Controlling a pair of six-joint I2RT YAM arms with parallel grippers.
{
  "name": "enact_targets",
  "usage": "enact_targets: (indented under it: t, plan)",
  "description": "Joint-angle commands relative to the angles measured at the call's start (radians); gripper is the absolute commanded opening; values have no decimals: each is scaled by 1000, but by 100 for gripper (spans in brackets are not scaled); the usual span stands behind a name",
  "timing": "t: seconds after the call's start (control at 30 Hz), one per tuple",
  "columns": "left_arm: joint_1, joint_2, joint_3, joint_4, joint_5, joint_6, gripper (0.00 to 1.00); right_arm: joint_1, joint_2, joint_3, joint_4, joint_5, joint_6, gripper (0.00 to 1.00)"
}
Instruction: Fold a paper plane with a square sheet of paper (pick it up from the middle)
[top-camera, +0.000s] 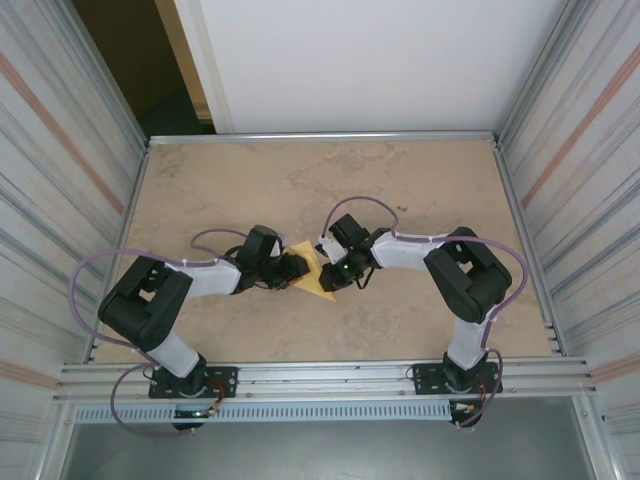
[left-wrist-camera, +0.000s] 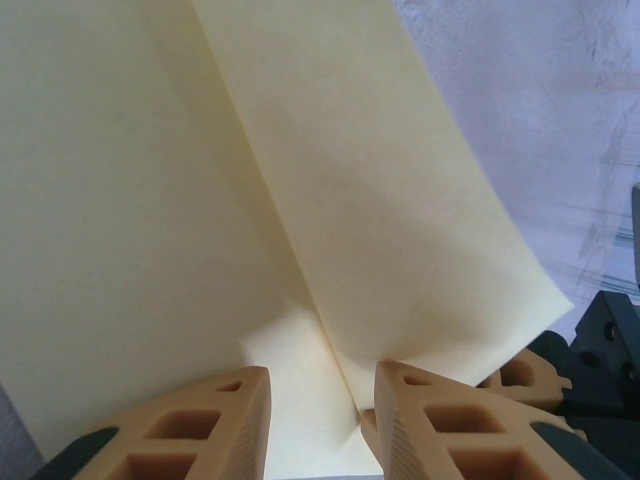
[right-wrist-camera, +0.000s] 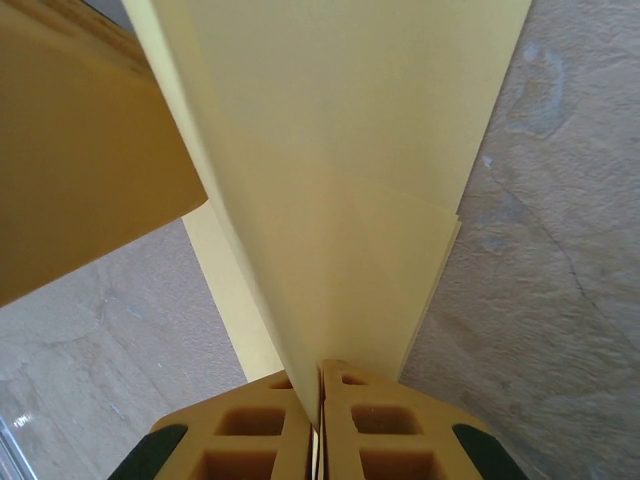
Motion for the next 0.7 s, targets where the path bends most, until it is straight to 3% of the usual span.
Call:
enact_targets:
  t: [0.0, 0.2, 0.67]
  plan:
    - [-6, -18, -5, 31, 16, 28, 34, -7, 17, -18, -8, -24, 25, 9]
    - [-14, -71, -19, 23, -4, 64, 39, -6, 25, -19, -2, -31, 23, 9]
    - [-20, 37, 27, 12, 12, 60, 44, -7, 35, -25, 3, -39, 25, 10]
